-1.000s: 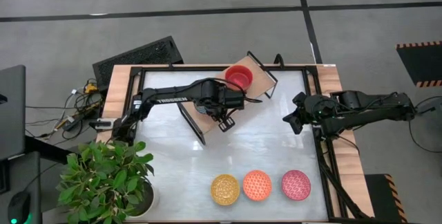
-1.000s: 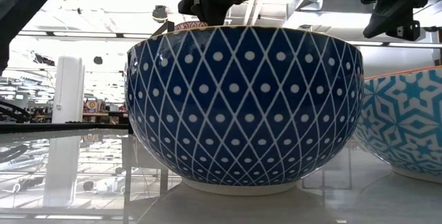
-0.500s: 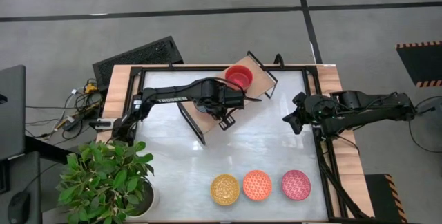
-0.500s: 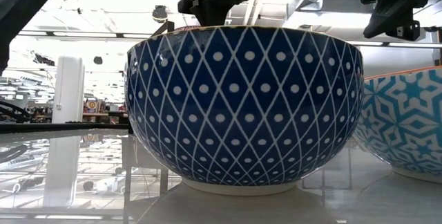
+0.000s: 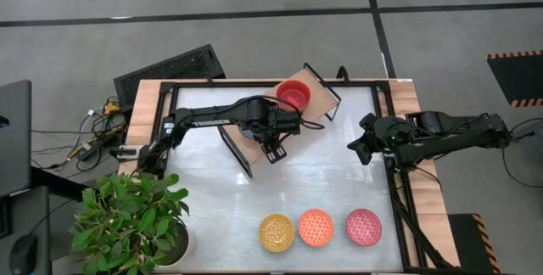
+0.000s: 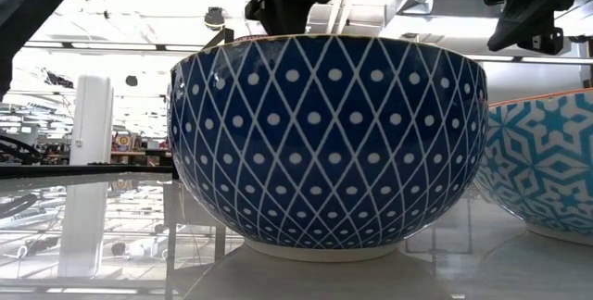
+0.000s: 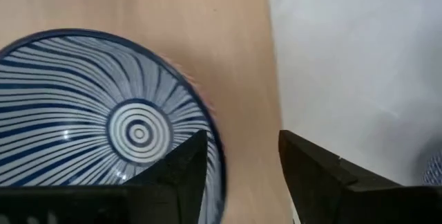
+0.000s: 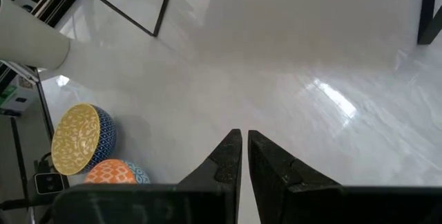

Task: Place and stack bowls onto a shelf
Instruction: Stack the patterned red bowl on top of the patterned blue bowl on the shelf

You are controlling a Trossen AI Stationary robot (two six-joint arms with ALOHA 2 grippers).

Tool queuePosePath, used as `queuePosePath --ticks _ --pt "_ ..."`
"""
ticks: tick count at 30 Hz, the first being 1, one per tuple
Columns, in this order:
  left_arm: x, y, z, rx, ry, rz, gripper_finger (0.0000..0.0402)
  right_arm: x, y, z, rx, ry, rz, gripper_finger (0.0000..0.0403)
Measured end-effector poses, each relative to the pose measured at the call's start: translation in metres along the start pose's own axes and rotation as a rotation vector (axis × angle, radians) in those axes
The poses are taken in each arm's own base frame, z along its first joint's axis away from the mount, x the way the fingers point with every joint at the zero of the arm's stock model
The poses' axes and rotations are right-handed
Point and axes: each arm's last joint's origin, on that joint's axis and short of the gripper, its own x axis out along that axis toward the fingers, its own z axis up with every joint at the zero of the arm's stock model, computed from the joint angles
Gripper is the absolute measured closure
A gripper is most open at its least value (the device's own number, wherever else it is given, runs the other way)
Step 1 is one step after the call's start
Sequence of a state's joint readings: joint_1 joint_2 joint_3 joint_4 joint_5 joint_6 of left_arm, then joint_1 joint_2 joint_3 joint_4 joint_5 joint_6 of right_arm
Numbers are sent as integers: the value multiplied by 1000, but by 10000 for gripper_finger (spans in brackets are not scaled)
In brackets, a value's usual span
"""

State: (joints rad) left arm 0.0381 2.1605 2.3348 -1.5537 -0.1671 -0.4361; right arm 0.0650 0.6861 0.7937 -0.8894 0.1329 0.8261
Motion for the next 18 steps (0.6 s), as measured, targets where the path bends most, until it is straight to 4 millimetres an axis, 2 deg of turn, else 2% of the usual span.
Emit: queuePosePath --ticks 6,18 --pt "-6 -4 -1 62 -23 -16 236 0 0 0 0 0 0 349" --pt "-37 -5 -6 174 -155 -70 236 0 0 0 0 0 1 349"
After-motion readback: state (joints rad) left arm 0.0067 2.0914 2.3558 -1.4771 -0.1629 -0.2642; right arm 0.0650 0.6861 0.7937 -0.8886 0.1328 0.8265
